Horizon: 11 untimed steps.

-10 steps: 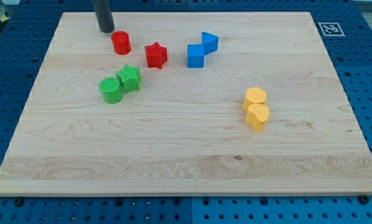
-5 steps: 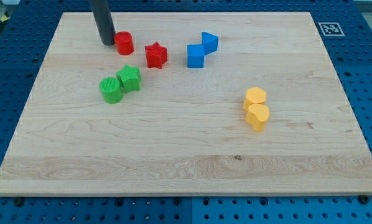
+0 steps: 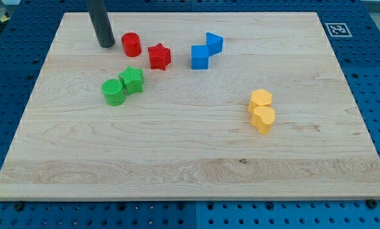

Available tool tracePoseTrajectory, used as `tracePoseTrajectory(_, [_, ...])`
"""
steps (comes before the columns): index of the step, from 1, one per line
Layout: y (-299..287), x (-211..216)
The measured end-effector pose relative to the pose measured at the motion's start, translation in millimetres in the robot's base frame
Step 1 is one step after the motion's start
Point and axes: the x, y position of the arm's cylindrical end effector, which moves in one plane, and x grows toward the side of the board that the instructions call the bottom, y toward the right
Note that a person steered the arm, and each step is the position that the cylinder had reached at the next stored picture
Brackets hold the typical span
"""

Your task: Slide the red circle a bit right

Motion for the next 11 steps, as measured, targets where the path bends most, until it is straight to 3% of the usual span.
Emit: tracePoseTrajectory(11, [37, 31])
